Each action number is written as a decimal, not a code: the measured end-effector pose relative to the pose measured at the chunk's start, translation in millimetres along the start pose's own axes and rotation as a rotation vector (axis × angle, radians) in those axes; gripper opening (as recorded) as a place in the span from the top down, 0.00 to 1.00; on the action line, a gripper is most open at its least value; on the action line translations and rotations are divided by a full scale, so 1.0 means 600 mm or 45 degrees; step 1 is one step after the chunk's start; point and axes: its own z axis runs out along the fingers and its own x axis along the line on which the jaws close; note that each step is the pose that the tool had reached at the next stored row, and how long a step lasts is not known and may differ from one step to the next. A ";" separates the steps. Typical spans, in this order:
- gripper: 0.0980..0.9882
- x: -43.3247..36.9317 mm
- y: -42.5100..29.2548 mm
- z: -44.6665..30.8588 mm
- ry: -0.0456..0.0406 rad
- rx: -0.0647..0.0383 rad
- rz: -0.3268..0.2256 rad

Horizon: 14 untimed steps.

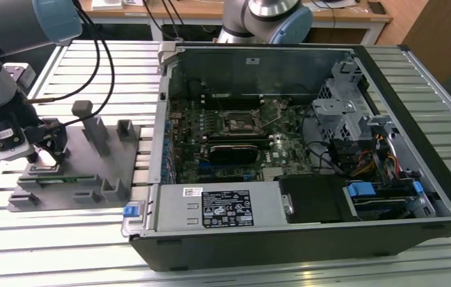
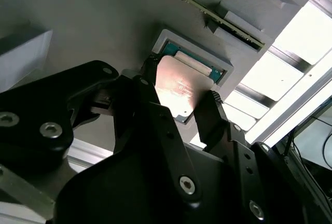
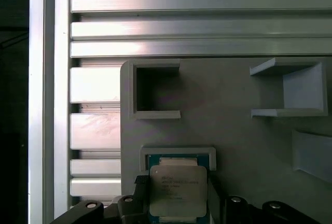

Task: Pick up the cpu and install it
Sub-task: 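Pick up the cpu and move it towards the insertion slot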

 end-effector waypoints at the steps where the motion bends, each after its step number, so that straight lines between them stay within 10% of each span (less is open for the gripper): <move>1: 0.49 0.000 0.000 0.000 0.000 0.000 0.000; 14: 0.52 0.000 0.000 -0.005 0.000 0.000 -0.001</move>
